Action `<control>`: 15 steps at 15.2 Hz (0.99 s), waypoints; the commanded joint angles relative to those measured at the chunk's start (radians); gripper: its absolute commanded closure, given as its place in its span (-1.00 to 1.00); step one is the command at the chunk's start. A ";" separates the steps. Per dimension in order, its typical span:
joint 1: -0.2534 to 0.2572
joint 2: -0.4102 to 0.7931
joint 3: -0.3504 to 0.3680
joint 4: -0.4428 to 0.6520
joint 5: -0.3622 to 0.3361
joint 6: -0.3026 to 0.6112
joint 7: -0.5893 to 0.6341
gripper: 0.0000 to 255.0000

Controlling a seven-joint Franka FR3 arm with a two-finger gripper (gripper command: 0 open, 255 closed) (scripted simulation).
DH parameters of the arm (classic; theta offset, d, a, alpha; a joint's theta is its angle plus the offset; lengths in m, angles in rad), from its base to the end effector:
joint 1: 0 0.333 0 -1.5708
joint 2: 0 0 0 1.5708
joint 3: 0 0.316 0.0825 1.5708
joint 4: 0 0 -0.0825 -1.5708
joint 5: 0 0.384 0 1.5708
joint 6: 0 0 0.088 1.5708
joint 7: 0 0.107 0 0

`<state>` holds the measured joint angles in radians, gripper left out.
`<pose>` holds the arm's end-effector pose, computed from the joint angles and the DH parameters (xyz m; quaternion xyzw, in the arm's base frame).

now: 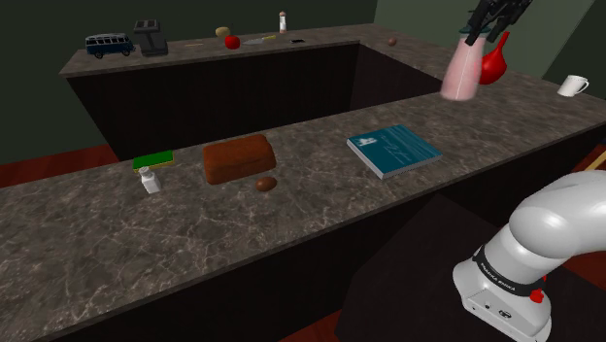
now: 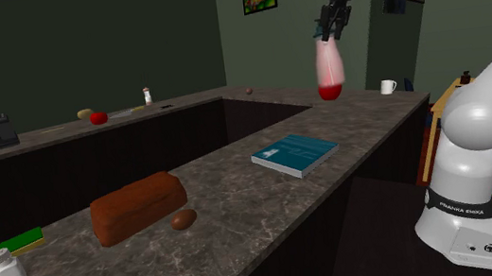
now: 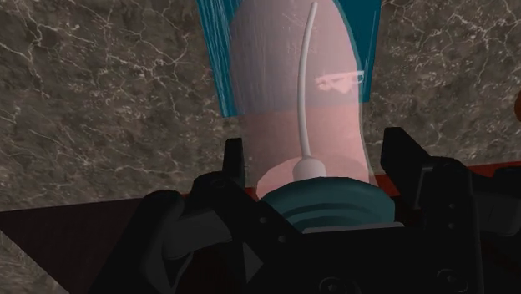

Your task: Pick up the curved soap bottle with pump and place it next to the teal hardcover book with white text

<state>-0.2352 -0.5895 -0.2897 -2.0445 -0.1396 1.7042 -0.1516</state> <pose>0.3090 -0.2366 0.6729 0.9789 -0.1692 0.1114 0.0263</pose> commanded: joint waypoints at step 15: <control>-0.013 0.279 -0.410 0.303 0.058 -0.004 -0.448 1.00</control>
<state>-0.2503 -0.3443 -0.6617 -1.7827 -0.0995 1.7091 -0.5575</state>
